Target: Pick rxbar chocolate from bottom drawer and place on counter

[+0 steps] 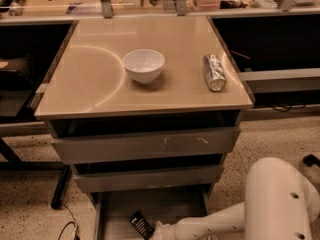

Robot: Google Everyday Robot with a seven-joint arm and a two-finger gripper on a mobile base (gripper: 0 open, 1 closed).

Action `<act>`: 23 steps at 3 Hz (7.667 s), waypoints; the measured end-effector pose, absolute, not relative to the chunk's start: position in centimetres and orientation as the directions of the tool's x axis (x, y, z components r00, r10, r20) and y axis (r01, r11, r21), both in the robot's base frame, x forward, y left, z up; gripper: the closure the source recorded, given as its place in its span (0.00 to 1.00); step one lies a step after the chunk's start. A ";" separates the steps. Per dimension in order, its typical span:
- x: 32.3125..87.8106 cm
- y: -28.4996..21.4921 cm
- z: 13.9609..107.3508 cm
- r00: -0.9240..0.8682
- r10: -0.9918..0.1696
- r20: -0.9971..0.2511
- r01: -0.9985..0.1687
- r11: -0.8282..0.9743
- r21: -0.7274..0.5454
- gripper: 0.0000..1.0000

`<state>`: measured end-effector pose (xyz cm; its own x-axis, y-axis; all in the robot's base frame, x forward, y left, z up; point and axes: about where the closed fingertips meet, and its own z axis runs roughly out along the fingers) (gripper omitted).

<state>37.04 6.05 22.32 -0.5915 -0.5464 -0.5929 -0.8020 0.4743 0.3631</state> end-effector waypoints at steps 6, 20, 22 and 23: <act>42.9 9.0 15.1 -0.618 -0.442 -0.650 -0.760 0.545 0.353 0.00; 44.6 10.0 9.5 -0.562 -0.542 -0.625 -0.758 0.640 0.126 1.00; 44.6 10.0 10.3 -0.562 -0.542 -0.625 -0.758 0.640 0.126 1.00; 44.6 10.0 10.8 -0.562 -0.542 -0.625 -0.758 0.640 0.126 1.00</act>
Offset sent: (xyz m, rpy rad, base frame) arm 0.0214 0.0048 -0.0111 -0.0142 -0.0229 -0.0744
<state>44.63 10.04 10.81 -0.5620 -0.5420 -0.6248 -0.7578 0.6401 0.1264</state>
